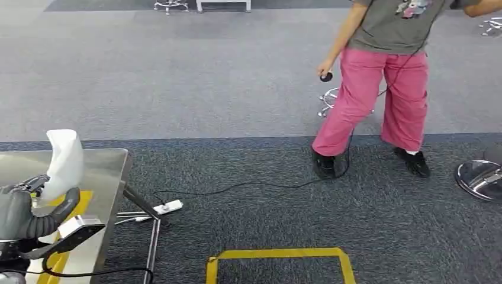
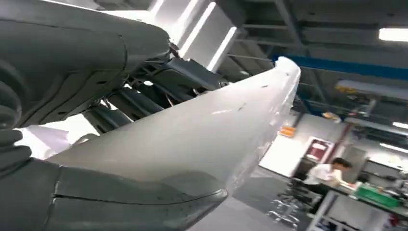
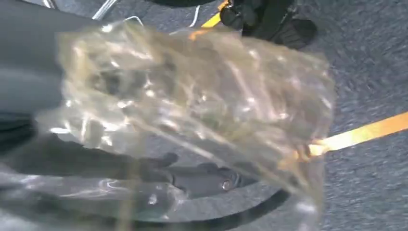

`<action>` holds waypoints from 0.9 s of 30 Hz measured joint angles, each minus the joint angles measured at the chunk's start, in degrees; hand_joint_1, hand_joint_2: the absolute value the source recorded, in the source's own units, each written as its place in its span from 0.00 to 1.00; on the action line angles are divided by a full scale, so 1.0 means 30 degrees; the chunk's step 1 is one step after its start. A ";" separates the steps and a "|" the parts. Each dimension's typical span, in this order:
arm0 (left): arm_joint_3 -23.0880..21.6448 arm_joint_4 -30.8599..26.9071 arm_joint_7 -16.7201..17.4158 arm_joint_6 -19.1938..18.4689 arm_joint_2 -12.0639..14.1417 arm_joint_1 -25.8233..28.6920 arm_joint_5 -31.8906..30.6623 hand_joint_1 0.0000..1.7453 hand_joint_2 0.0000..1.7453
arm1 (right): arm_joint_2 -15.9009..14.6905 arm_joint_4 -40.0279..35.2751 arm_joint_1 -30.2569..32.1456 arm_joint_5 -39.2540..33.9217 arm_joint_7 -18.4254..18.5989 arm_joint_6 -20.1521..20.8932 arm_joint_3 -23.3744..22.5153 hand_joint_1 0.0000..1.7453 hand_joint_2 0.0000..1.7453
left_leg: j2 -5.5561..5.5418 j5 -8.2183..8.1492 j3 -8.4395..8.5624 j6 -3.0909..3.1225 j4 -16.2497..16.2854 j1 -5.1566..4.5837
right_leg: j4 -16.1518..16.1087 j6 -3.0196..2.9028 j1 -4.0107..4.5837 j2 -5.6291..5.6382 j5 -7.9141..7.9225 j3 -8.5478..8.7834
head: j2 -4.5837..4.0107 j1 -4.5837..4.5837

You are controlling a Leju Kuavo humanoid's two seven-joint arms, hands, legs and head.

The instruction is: Take the parts from the cabinet and place them on the table.

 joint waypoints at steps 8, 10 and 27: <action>-0.0014 0.0029 0.0080 0.0015 0.0000 0.0025 -0.0124 1.00 1.00 | 0.0000 0.0000 -0.0028 0.0313 -0.0270 0.0240 0.0066 0.00 0.00 | -0.1949 -0.0105 -0.0024 -0.0359 0.0181 -0.0058 | -0.4100 -0.0061 -0.0279 0.1707 0.2849 0.1223 | 0.0000 -0.0044; 0.0044 0.0029 0.0088 0.0058 0.0015 0.0207 -0.0168 1.00 1.00 | 0.0000 0.0000 -0.0051 0.0416 -0.0262 0.0277 0.0073 0.00 0.00 | -0.2320 0.0051 -0.0134 -0.0646 0.0086 0.0087 | -0.4055 -0.0240 -0.0135 0.1344 0.2868 0.1276 | 0.0000 -0.0014; 0.1727 -0.0466 -0.0328 0.0656 0.0124 0.2753 0.0007 1.00 1.00 | 0.0007 0.0590 -0.0726 0.2120 -0.1239 0.1428 0.0014 0.00 0.00 | 0.0746 -0.0455 0.0378 -0.0216 0.0078 -0.0246 | -0.4211 -0.0242 0.0209 -0.2589 0.2218 0.2025 | 0.0000 -0.0065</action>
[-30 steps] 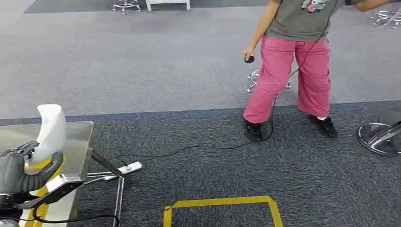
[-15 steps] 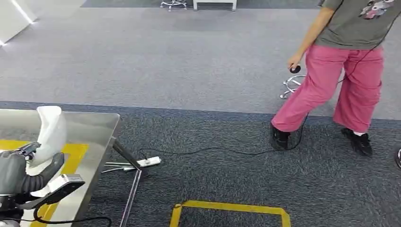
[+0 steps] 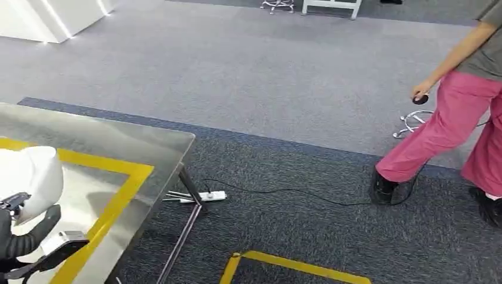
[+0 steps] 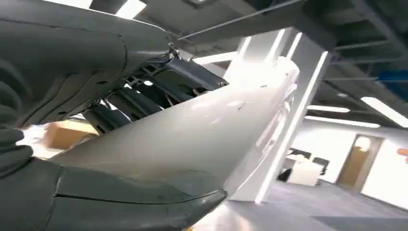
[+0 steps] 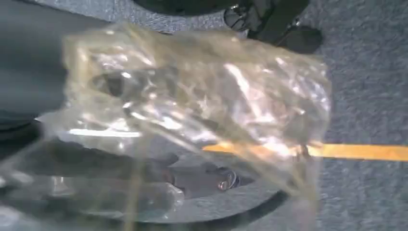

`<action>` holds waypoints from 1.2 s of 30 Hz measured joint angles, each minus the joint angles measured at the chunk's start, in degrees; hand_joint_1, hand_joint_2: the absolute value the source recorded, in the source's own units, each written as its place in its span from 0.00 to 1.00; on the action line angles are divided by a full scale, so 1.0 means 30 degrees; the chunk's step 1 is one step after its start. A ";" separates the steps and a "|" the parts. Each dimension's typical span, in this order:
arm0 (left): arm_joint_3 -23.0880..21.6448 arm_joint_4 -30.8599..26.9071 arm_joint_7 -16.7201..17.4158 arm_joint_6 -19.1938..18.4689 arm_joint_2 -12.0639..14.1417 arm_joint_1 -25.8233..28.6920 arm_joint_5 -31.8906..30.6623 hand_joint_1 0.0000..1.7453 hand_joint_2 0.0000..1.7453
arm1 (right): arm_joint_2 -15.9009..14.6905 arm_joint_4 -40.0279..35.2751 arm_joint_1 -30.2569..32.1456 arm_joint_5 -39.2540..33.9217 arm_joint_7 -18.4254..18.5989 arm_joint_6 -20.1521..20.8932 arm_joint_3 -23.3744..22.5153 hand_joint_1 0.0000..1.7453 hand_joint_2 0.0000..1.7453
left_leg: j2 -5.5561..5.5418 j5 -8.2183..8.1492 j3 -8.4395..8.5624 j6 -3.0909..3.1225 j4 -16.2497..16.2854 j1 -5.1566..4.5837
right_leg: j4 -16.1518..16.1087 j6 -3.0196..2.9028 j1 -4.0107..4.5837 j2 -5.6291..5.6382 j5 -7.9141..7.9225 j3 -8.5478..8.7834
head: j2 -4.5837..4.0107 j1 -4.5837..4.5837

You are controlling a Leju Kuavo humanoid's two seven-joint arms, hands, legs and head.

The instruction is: Take the parts from the cabinet and place them on the table.

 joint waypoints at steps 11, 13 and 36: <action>0.0073 -0.0117 -0.0306 -0.0168 -0.0146 -0.0250 0.0015 1.00 1.00 | -0.0007 0.0539 -0.0073 0.0008 -0.0014 -0.0270 -0.0175 0.00 0.00 | -0.2506 -0.0134 0.0076 -0.0119 0.0115 0.0129 | 0.0392 0.0304 -0.0412 0.4349 0.0368 -0.1007 | 0.0000 0.0145; 0.0022 -0.0117 -0.0306 -0.0197 -0.0146 -0.0414 -0.0029 1.00 1.00 | -0.0007 0.0539 -0.0041 -0.0139 0.0037 -0.0350 -0.0182 0.00 0.00 | -0.2916 -0.0068 -0.0076 -0.0268 0.0145 0.0220 | 0.0356 0.0110 -0.0353 0.3901 0.0435 -0.0825 | 0.0000 0.0109; -0.1079 0.0007 0.0138 -0.0343 0.0007 -0.1734 -0.0328 1.00 1.00 | 0.0000 0.0269 0.0522 -0.1268 0.0845 -0.1377 0.0175 0.00 0.00 | -0.0856 0.0265 -0.0325 0.0424 -0.0012 -0.0059 | 0.6146 0.0274 -0.0116 0.2654 -0.2744 -0.3219 | 0.0000 0.0059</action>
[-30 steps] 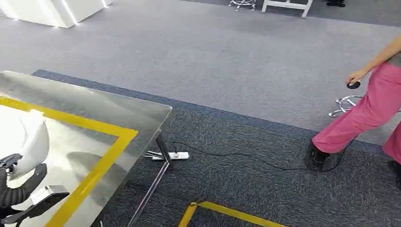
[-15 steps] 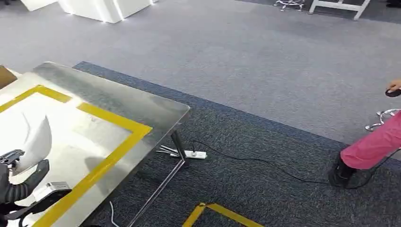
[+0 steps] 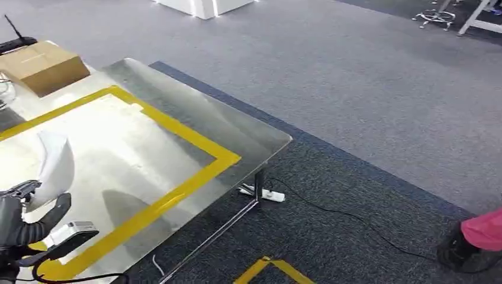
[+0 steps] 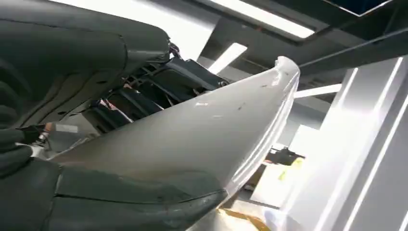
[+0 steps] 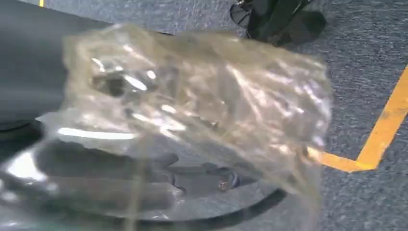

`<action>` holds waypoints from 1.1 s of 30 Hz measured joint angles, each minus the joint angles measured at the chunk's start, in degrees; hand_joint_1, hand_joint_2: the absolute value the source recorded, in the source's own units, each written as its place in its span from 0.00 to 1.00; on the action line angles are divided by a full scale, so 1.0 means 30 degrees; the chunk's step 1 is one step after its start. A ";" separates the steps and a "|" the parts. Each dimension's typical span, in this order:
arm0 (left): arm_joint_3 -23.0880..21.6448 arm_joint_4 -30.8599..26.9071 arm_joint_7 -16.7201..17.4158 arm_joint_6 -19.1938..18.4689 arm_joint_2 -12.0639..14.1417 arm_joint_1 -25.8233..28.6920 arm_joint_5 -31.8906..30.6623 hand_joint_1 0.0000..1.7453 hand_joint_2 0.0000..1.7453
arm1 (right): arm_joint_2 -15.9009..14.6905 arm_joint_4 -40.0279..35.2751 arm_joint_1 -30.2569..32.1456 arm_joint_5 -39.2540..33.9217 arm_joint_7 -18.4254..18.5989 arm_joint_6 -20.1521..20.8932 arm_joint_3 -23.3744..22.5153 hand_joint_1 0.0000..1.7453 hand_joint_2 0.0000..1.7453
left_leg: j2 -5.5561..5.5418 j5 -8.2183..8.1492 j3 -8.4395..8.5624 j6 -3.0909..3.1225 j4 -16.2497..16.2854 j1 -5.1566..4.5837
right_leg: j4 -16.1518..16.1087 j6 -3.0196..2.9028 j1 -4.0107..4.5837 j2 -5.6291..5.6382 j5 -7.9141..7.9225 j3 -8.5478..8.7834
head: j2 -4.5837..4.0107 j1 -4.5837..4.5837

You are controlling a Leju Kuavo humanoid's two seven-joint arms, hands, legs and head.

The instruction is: Take the parts from the cabinet and place them on the table.

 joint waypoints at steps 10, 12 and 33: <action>-0.0102 0.0022 0.0197 0.0001 0.0051 0.0194 -0.0051 1.00 1.00 | 0.0000 -0.0007 -0.0167 0.0489 -0.0350 0.0233 0.0102 0.00 0.00 | -0.2214 -0.0021 -0.0222 -0.0792 0.0232 0.0173 | -0.6013 -0.0417 -0.0334 0.1033 0.3183 0.2578 | 0.0000 0.0007; -0.0095 0.0022 0.0197 -0.0021 0.0124 0.0123 -0.0051 1.00 1.00 | 0.0000 -0.0007 -0.0216 0.0547 -0.0445 0.0299 0.0102 0.00 0.00 | -0.0386 -0.0917 -0.0795 -0.0982 0.1483 0.0094 | -0.6093 -0.0696 -0.0317 0.0509 0.3189 0.2670 | 0.0000 -0.0212; -0.0219 0.0037 0.0248 -0.0043 0.0102 0.0144 -0.0335 1.00 1.00 | 0.0000 0.0080 -0.0249 0.0765 -0.0379 0.0379 0.0117 0.00 0.00 | -0.0656 0.0004 0.0038 -0.0133 0.0050 0.0101 | -0.1368 0.0044 -0.0132 0.0055 0.1301 0.0340 | 0.0000 -0.0066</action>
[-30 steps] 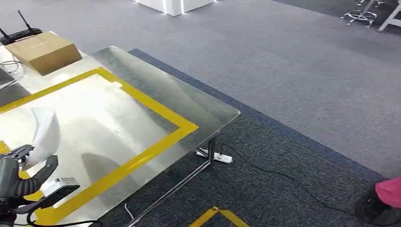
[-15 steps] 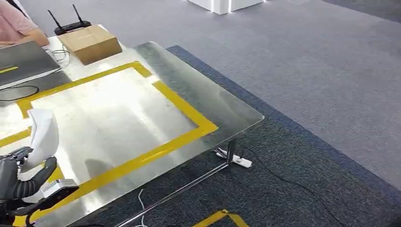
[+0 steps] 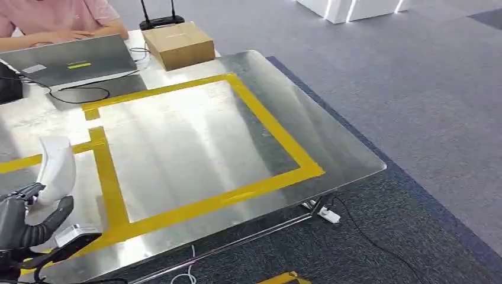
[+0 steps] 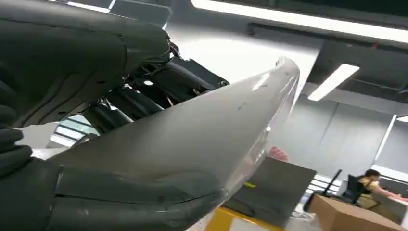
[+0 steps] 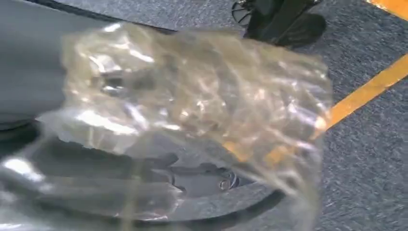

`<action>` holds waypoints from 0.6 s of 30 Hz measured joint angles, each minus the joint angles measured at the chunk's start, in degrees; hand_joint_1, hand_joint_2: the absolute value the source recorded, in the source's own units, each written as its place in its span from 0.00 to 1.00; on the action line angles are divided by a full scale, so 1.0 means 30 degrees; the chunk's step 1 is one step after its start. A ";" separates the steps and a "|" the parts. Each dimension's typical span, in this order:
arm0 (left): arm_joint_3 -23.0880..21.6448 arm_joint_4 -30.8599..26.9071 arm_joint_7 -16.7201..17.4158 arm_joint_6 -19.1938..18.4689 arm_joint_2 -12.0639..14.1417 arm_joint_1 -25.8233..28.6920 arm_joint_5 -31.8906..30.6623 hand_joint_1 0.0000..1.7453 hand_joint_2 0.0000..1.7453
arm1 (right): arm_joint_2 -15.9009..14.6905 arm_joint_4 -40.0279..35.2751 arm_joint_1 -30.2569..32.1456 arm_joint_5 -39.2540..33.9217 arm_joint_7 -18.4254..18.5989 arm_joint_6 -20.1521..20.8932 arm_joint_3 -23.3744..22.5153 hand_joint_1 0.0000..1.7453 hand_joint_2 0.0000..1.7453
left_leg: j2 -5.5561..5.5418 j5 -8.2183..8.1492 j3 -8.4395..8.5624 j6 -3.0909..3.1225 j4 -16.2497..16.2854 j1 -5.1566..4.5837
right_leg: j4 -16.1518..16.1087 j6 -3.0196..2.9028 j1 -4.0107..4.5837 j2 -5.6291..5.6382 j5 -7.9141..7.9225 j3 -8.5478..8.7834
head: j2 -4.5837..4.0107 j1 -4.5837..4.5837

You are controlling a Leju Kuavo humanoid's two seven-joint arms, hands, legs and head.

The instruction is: Take the parts from the cabinet and place them on the table.

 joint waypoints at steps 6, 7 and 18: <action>-0.0014 -0.0007 0.0029 0.0000 0.0015 0.0020 -0.0007 1.00 1.00 | -0.0007 0.0007 0.0008 0.0007 0.0022 -0.0022 0.0007 0.00 0.00 | -0.1301 -0.0025 -0.0152 -0.0570 0.0076 0.0142 | -0.4517 -0.0335 -0.0066 0.1440 0.1915 0.2058 | 0.0000 -0.0008; -0.0014 -0.0007 0.0029 0.0000 0.0015 0.0071 -0.0007 1.00 1.00 | -0.0007 0.0007 0.0023 0.0007 0.0015 -0.0022 -0.0007 0.00 0.00 | -0.1508 0.0031 -0.0209 -0.0705 0.0048 0.0175 | -0.4549 -0.0429 -0.0040 0.1232 0.1960 0.2073 | 0.0000 -0.0007; -0.0015 0.0000 0.0087 -0.0007 0.0058 0.0029 -0.0058 1.00 1.00 | 0.0007 0.0007 0.0013 0.0015 0.0015 -0.0029 -0.0015 0.00 0.00 | 0.2041 0.0361 -0.0275 -0.1142 0.0683 0.0270 | -0.4884 -0.0682 -0.0172 -0.1535 0.1684 0.2666 | 0.0000 -0.0248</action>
